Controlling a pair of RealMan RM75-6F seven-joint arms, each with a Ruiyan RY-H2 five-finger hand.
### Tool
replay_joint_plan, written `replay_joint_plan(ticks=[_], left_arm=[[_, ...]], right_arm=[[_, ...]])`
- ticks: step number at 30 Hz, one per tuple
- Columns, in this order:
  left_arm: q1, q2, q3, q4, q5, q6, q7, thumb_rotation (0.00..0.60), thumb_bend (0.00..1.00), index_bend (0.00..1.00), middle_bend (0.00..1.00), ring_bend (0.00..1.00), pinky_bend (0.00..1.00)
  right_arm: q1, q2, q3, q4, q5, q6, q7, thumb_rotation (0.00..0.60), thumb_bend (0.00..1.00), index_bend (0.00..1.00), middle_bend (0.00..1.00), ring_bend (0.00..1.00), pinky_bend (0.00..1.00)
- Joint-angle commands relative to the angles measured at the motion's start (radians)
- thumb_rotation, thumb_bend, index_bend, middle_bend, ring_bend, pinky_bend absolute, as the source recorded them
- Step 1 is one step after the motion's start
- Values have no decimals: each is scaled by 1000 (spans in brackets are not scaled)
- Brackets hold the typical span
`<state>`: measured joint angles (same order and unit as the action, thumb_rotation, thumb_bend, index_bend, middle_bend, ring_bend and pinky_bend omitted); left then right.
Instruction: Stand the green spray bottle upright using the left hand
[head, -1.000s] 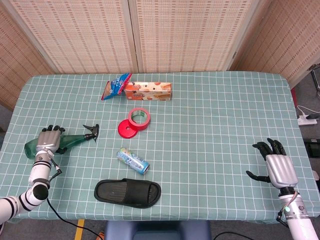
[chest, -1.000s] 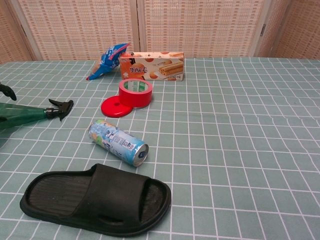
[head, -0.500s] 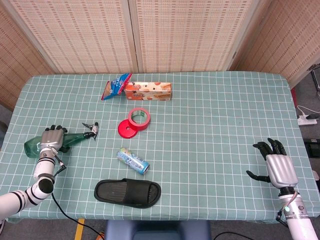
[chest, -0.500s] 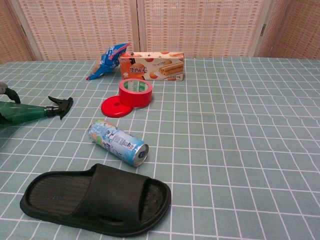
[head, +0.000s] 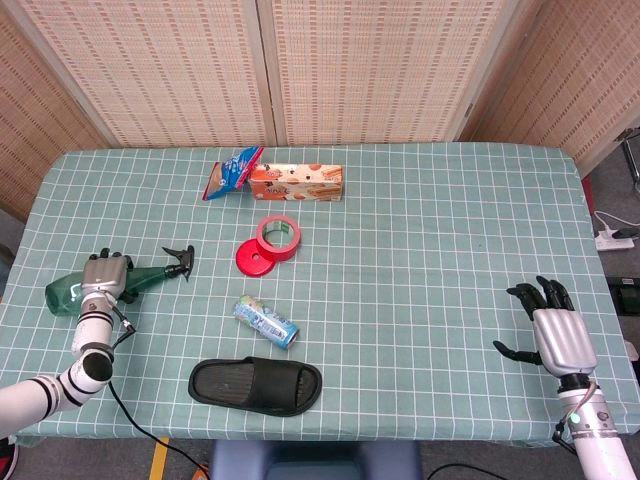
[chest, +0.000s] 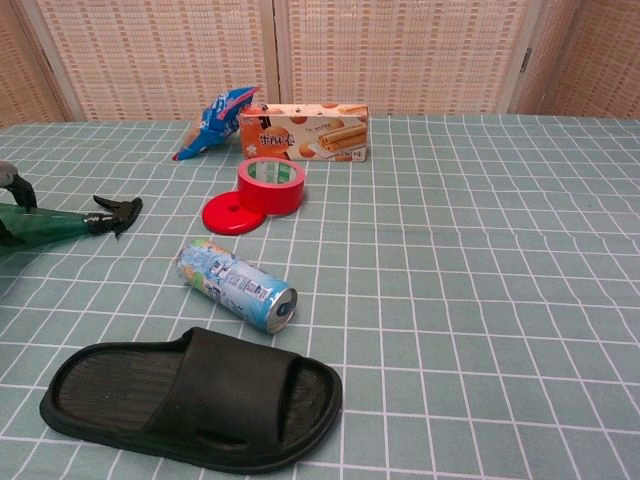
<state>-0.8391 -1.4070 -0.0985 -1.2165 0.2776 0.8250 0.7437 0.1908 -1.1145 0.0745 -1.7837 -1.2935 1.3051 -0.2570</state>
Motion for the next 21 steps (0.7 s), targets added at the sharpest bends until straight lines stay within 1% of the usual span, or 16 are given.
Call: replay_joint_plan(ticks=[1,5,9,12,17,21], left_arm=[[8,11,-22,-21,43,33,-45,600,322,548,193,33,134],[37,33,-61,-59,143,86,-147,600,339,572,215,61,136],[82,49,-121,-98,280,162,-311,600,345,575,228,75,131],[110,49,-165,-111,345,194,-426,600,345,586,233,81,127],[141,40,-234,-133,410,230,-583,600,349,618,258,114,125],[155,38,-285,-160,433,238,-677,600,350,616,261,118,117]], right_arm=[[0,0,0,0,0,0,1,600,92,229,158,0,0],[0,0,0,1,0,0,2,600,93,229,158,0,0],[-1,-1,0,2,-1,3,0,600,92,229,158,0,0],[-1,-3,0,3,0,5,-5,600,93,229,158,0,0],[-1,-10,3,3,4,12,-19,600,92,229,158,0,0],[-2,-15,4,4,9,17,-29,600,93,229,158,0,0]])
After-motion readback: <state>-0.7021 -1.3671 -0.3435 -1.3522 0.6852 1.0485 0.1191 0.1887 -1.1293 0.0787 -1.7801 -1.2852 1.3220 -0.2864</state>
